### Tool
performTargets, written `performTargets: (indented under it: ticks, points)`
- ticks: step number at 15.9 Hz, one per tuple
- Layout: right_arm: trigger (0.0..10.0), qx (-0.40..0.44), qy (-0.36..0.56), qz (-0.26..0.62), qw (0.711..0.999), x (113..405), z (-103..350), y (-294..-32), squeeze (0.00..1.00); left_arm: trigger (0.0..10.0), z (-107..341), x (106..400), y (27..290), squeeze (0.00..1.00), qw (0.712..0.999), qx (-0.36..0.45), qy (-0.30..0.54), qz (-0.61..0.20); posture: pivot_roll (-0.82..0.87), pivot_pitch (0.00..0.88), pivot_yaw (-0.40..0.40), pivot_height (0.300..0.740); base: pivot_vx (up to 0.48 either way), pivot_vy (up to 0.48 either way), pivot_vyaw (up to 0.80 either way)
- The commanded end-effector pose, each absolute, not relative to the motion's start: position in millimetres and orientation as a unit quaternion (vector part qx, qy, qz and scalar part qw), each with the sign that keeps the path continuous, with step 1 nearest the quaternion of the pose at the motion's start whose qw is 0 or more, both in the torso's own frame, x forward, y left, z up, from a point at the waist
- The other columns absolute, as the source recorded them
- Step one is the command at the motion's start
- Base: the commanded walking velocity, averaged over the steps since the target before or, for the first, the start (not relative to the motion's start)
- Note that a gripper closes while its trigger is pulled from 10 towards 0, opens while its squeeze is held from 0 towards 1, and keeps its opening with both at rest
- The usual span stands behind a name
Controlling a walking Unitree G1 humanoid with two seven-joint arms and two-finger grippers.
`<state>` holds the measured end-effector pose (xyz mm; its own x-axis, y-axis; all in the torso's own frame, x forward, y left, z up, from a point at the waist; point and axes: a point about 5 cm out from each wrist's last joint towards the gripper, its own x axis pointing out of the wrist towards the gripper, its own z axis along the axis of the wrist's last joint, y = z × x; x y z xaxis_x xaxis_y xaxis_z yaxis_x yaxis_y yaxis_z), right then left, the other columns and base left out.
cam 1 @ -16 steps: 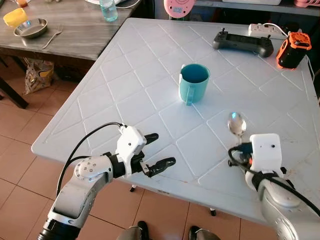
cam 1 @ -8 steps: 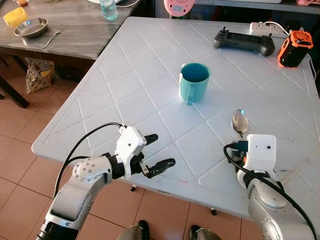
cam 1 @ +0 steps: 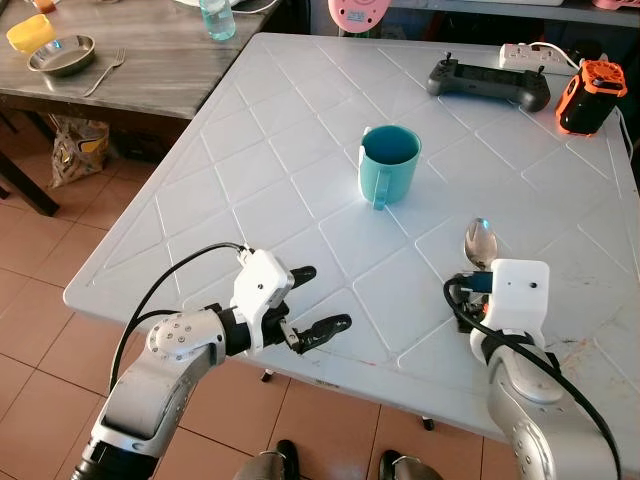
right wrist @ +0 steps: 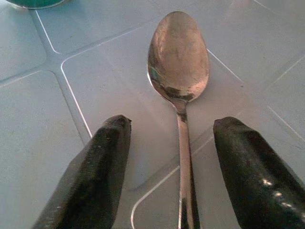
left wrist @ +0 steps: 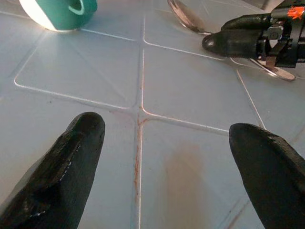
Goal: Setting the table
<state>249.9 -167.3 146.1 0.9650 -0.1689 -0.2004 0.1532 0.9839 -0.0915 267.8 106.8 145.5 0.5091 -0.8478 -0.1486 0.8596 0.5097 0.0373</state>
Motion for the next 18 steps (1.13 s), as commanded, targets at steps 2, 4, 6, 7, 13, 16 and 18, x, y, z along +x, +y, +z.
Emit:
performTargets:
  ticks: [2, 4, 6, 7, 13, 16, 18]
  points:
    - [10.0, -0.031, 0.108, -0.093, 0.989, 249.5, 143.3, -167.8, 1.00, 10.0, 146.7, 264.6, 103.3, 0.00, 0.862, 0.052, 0.055, -0.501, 0.03, 0.224, 0.085, 0.740, 0.000, 0.000, 0.00]
    - [10.0, -0.024, 0.119, -0.092, 0.988, 244.0, 137.6, -164.1, 1.00, 10.0, 151.1, 260.6, 100.9, 0.00, 0.850, 0.014, 0.038, -0.526, 0.03, 0.221, 0.081, 0.740, 0.000, 0.000, 0.00]
    - [10.0, -0.020, 0.132, -0.094, 0.987, 238.5, 130.4, -162.2, 1.00, 10.0, 150.0, 260.3, 100.4, 0.00, 0.847, 0.005, 0.042, -0.530, 0.03, 0.220, 0.080, 0.740, 0.000, 0.000, 0.00]
    - [10.0, -0.019, 0.133, -0.095, 0.986, 238.2, 130.1, -162.1, 1.00, 10.0, 150.1, 260.6, 100.6, 0.00, 0.847, 0.006, 0.041, -0.529, 0.03, 0.220, 0.080, 0.740, 0.000, 0.000, 0.00]
    - [10.0, -0.009, 0.130, -0.102, 0.986, 244.3, 128.8, -165.4, 1.00, 10.0, 148.8, 262.8, 101.7, 0.00, 0.848, 0.002, 0.041, -0.529, 0.03, 0.212, 0.077, 0.740, 0.000, 0.000, 0.00]
    - [0.0, 0.012, 0.124, -0.085, 0.989, 248.8, 131.0, -153.9, 0.00, 10.0, 148.1, 262.8, 102.5, 0.00, 0.848, 0.004, 0.043, -0.528, 0.03, 0.212, 0.077, 0.740, 0.000, 0.000, 0.00]
    - [0.0, 0.020, 0.127, -0.081, 0.988, 248.1, 129.6, -149.1, 0.00, 10.0, 147.3, 262.5, 102.7, 0.00, 0.848, 0.004, 0.044, -0.529, 0.03, 0.214, 0.076, 0.740, 0.000, 0.000, 0.00]
